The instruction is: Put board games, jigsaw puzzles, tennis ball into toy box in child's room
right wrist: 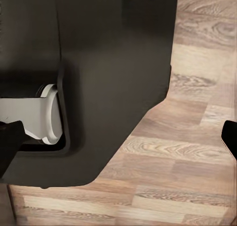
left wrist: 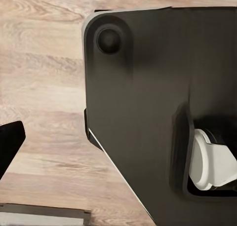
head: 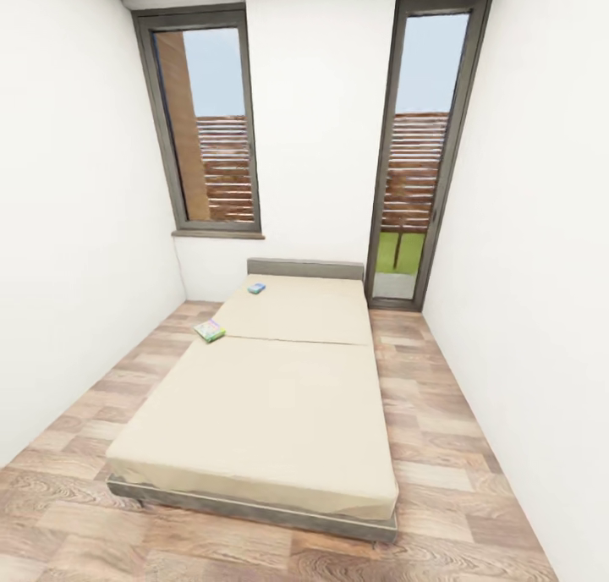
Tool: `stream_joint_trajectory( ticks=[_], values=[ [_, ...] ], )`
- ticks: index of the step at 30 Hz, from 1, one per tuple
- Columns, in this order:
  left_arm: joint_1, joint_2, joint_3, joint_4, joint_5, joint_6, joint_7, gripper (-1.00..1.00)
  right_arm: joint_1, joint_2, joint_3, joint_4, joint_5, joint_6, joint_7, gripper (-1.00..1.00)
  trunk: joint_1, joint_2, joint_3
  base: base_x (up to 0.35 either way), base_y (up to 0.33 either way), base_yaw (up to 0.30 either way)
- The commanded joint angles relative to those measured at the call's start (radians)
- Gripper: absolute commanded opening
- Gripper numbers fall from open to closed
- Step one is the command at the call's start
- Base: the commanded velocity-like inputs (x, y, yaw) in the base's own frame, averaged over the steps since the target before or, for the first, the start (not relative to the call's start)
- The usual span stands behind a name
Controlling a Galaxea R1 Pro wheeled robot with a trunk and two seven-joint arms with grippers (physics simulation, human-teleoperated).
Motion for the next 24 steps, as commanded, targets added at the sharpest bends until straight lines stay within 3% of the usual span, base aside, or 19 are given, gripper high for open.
stream_joint_trajectory(
  ticks=[1,24],
  values=[
    [0.0,0.0,0.0,-0.001,0.0,-0.002,0.0,1.0,0.0,0.0,0.001,0.0,0.0,0.0,0.0,1.0,0.001,-0.002,-0.002,0.0,0.0,0.274],
    [0.0,0.0,0.0,-0.001,0.0,-0.002,-0.001,1.0,0.0,0.0,0.001,0.0,0.0,0.0,0.0,1.0,0.001,-0.002,-0.002,0.0,0.0,0.275]
  ],
)
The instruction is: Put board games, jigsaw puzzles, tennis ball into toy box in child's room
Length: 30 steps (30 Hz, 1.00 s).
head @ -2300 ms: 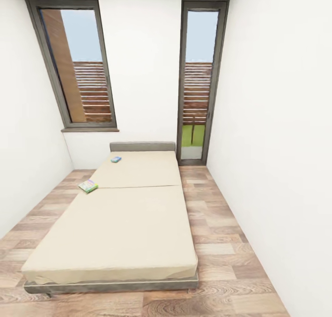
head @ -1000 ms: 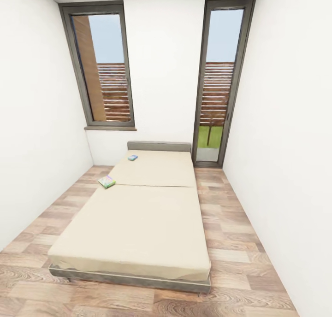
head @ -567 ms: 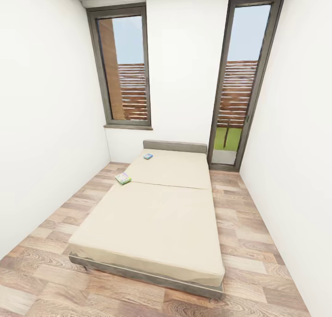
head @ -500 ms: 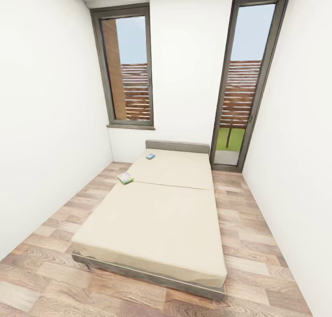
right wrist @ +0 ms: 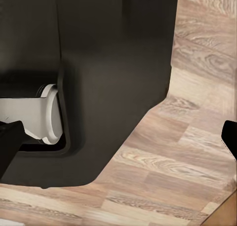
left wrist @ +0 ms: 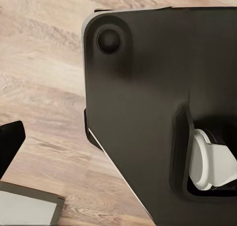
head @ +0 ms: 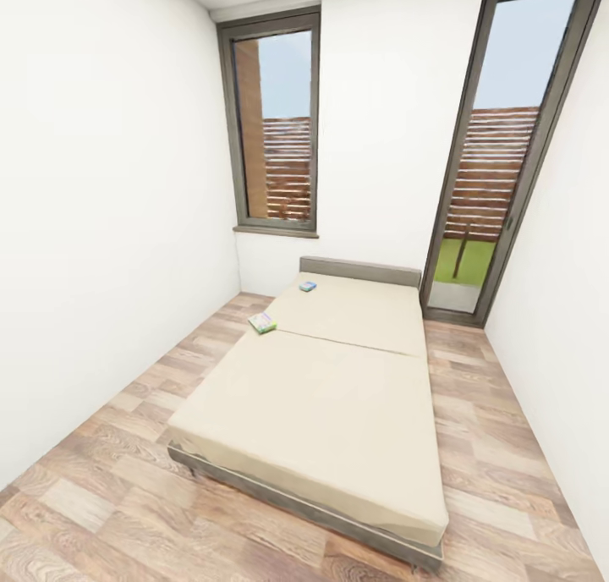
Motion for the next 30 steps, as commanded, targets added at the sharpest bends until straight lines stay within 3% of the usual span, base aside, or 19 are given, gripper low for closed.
stream_joint_trajectory(
  ticks=[1,10,21,26,30],
  values=[
    [0.0,0.0,0.0,-0.001,0.0,-0.002,0.0,1.0,0.0,0.0,0.0,0.0,0.0,0.0,0.0,1.0,0.001,-0.002,-0.002,0.0,0.0,0.275],
    [0.0,0.002,0.006,-0.007,0.0,-0.002,0.001,1.0,0.0,-0.014,-0.009,0.0,-0.009,-0.001,0.0,1.0,0.001,-0.002,-0.002,0.0,0.0,0.165],
    [-0.005,0.057,0.017,-0.158,0.008,0.009,0.015,1.0,0.0,-0.019,-0.004,0.0,-0.005,-0.001,0.0,1.0,0.001,-0.002,-0.002,0.0,0.0,0.011],
    [-0.038,0.077,0.019,-0.179,0.015,0.011,0.079,1.0,0.0,-0.017,-0.006,0.0,-0.005,-0.001,0.0,1.0,0.001,-0.002,-0.002,0.0,0.0,0.001],
    [-0.08,0.088,0.02,-0.183,0.052,0.012,0.139,1.0,0.0,-0.017,-0.01,0.0,-0.01,-0.006,0.0,1.0,0.001,-0.002,-0.002,0.0,0.0,0.0]
  ],
)
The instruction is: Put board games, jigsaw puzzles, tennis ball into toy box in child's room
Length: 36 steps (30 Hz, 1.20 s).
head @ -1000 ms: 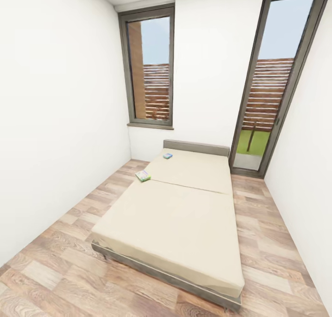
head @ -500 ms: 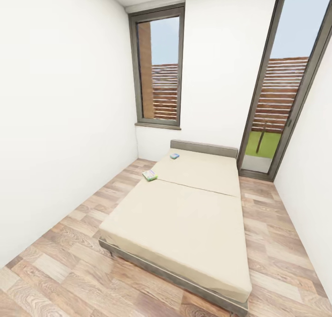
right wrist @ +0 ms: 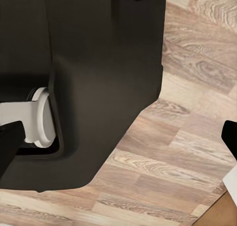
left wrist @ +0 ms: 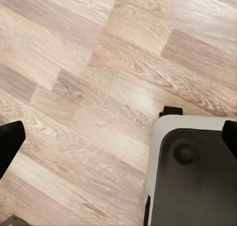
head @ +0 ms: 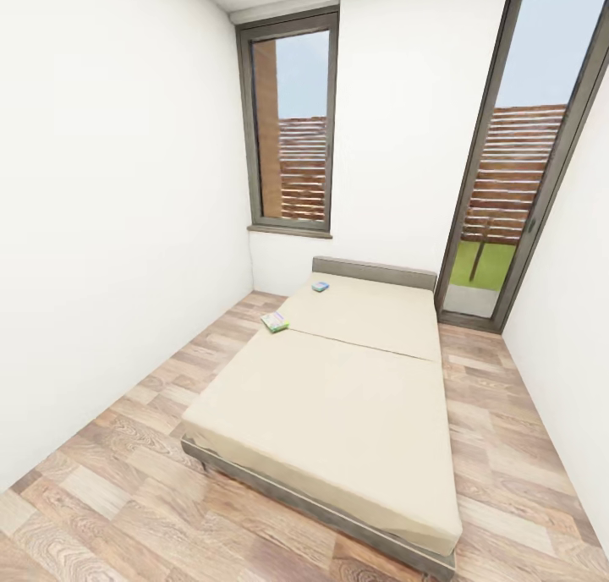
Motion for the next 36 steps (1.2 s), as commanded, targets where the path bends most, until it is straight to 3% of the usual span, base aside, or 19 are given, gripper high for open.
stream_joint_trajectory(
  ticks=[1,6,10,17,22,29,36],
  values=[
    [-0.008,0.002,0.001,0.001,0.016,-0.003,0.007,1.0,0.0,0.0,-0.001,0.0,-0.001,-0.006,0.0,1.0,0.001,-0.002,-0.002,0.0,0.0,0.0],
    [-0.06,0.012,0.001,-0.001,0.078,0.014,0.027,1.0,-0.007,-0.002,-0.003,-0.022,-0.004,-0.082,0.005,1.0,0.001,-0.002,-0.002,0.0,0.0,0.0],
    [-0.113,0.022,0.001,-0.002,0.096,0.055,0.03,1.0,-0.051,-0.001,-0.002,-0.073,0.004,-0.074,0.011,1.0,0.001,-0.002,-0.002,0.0,0.0,0.0],
    [-0.135,0.023,0.001,-0.001,0.102,0.069,0.028,1.0,-0.077,0.012,0.004,-0.098,0.01,-0.037,0.01,1.0,0.001,-0.002,-0.002,0.0,0.0,0.0],
    [-0.138,0.023,-0.001,0.001,0.103,0.038,0.02,1.0,-0.081,0.013,0.006,-0.102,0.01,-0.043,0.006,1.0,0.001,-0.002,-0.002,0.0,0.0,0.0],
    [-0.139,0.017,-0.013,0.005,0.096,-0.01,0.004,1.0,-0.082,0.016,0.006,-0.102,0.009,-0.166,0.003,1.0,0.001,-0.002,-0.002,0.0,0.0,0.01],
    [-0.139,0.013,-0.016,0.009,0.096,-0.015,0.001,1.0,-0.082,0.031,0.009,-0.101,0.012,-0.202,-0.001,1.0,0.001,-0.002,-0.002,0.0,0.0,0.196]
  ],
)
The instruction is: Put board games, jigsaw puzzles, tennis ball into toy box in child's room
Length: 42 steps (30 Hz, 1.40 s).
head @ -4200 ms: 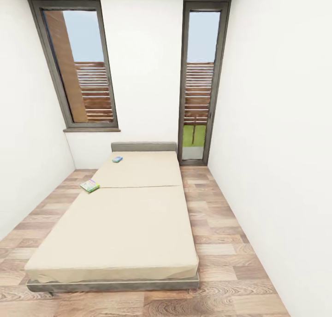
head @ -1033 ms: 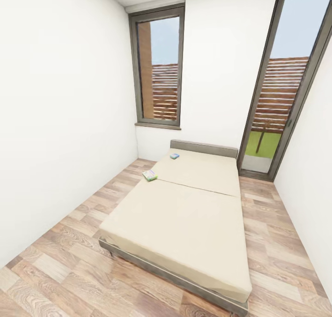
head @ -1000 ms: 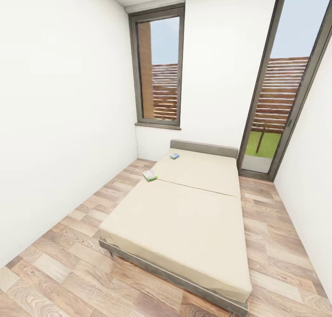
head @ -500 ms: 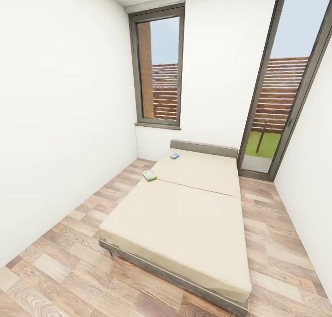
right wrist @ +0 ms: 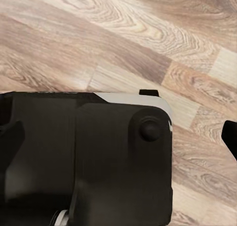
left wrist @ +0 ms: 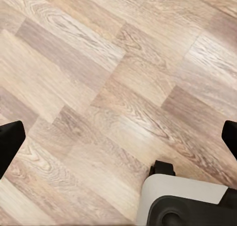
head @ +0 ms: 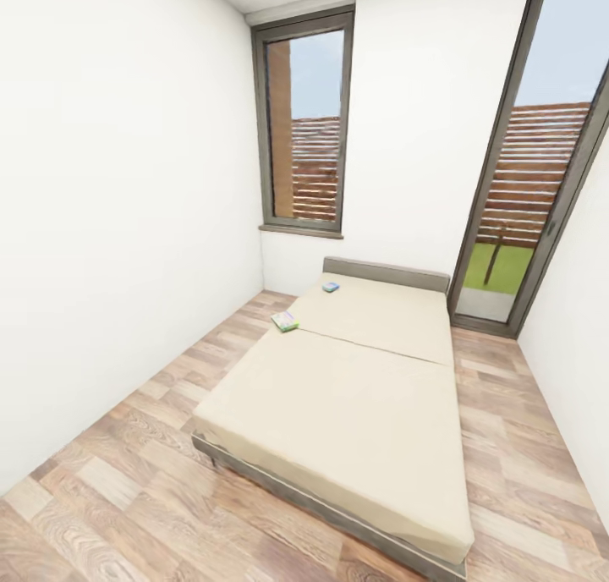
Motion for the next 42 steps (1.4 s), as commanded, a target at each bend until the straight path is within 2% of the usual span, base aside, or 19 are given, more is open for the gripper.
stream_joint_trajectory(
  ticks=[1,14,42],
  values=[
    [-0.001,0.0,-0.001,0.002,0.008,-0.004,0.0,1.0,-0.001,0.002,0.0,0.001,0.0,-0.005,0.0,1.0,0.001,-0.002,-0.002,0.0,0.0,0.258],
    [0.0,-0.001,-0.001,0.033,0.007,-0.023,0.0,1.0,0.0,0.017,0.001,0.001,0.001,-0.01,-0.075,1.0,0.001,-0.002,-0.002,0.0,0.0,0.278],
    [0.0,-0.001,-0.004,0.04,0.005,-0.026,-0.001,1.0,0.001,0.023,0.001,0.001,0.001,-0.013,-0.087,1.0,0.001,-0.002,-0.002,0.0,0.0,0.282]
  ],
)
